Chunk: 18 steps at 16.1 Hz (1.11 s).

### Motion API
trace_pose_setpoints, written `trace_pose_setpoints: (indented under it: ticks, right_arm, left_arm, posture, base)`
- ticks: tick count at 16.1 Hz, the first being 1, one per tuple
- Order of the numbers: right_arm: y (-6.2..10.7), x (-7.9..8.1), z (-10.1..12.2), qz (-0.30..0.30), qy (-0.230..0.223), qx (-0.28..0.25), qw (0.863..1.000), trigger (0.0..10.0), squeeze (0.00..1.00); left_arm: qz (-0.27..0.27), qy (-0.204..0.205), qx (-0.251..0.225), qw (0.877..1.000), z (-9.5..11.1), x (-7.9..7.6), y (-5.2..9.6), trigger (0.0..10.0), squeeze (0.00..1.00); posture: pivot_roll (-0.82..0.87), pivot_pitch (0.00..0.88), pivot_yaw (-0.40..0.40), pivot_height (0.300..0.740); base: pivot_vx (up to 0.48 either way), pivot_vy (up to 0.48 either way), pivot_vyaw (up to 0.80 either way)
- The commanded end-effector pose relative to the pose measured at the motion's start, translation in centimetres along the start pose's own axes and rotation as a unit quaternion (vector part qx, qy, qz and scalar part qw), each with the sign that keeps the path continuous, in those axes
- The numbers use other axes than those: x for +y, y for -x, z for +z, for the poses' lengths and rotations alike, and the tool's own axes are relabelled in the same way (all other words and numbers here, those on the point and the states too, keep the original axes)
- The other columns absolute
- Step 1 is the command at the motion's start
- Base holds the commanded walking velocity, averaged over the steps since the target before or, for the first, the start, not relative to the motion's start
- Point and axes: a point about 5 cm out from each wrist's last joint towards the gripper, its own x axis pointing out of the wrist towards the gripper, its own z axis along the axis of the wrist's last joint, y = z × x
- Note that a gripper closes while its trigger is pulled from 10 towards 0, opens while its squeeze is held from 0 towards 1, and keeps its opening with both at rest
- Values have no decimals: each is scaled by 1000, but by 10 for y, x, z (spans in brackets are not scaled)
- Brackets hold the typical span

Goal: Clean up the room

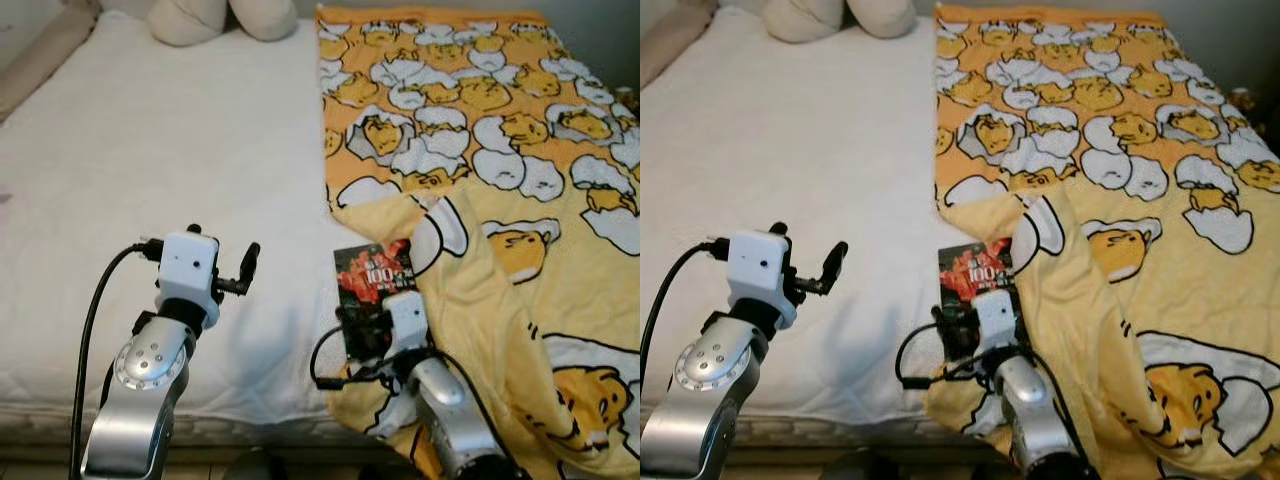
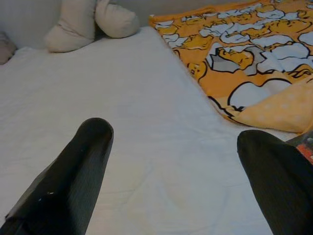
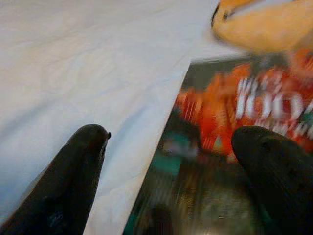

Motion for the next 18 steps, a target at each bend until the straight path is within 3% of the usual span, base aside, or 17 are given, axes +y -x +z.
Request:
trace_pose_setpoints:
  ticks: [1, 2, 3, 4, 6, 8, 10, 12, 13, 18]
  right_arm:
    - [6, -6, -10, -13, 9, 17, 1000, 10000, 0]
    - [6, -7, -11, -16, 13, 18, 1000, 10000, 0]
    - [13, -27, -12, -68, 72, 27, 995, 10000, 0]
    - [18, -41, -13, -102, 104, 32, 989, 10000, 0]
    - [29, -67, -14, -163, 139, 46, 976, 10000, 0]
    - [40, -80, -20, -194, 150, 63, 967, 10000, 0]
    - [40, -77, -25, -189, 128, 65, 971, 10000, 0]
    - [32, -56, -34, -149, -2, 65, 987, 10000, 0]
    - [28, -48, -36, -137, -26, 64, 988, 10000, 0]
    - [21, -39, -35, -112, -80, 57, 989, 10000, 0]
  left_arm:
    - [1, -7, 0, 1000, 0, 1, 2, 10000, 0]
    - [2, -7, 0, 1000, -1, 1, 2, 10000, 0]
    - [4, -6, 2, 1000, -2, 2, 2, 10000, 0]
    - [4, -6, 3, 1000, -3, 1, 2, 10000, 0]
    - [2, -3, 3, 1000, -4, -1, 2, 10000, 0]
    - [-1, -3, 4, 1000, -4, -2, 1, 10000, 0]
    - [-2, -3, 4, 1000, -4, -2, 0, 10000, 0]
    - [-4, -3, 4, 1000, -4, -3, -1, 10000, 0]
    - [-5, -3, 3, 1000, -4, -3, -1, 10000, 0]
    - [-1, -7, 3, 1000, -3, -1, -1, 10000, 0]
  posture:
    - [87, 91, 30, 740]
    - [87, 91, 30, 740]
    - [81, 91, 26, 740]
    - [81, 91, 26, 740]
    - [69, 92, 25, 740]
    - [64, 92, 27, 740]
    - [61, 93, 28, 740]
    - [57, 93, 30, 740]
    - [61, 93, 31, 740]
    - [75, 93, 29, 740]
  base:
    - [0, 0, 0]
    - [0, 0, 0]
    - [0, 0, 0]
    - [0, 0, 0]
    - [0, 0, 0]
    - [0, 0, 0]
    - [0, 0, 0]
    - [0, 0, 0]
    - [0, 0, 0]
    - [0, 0, 0]
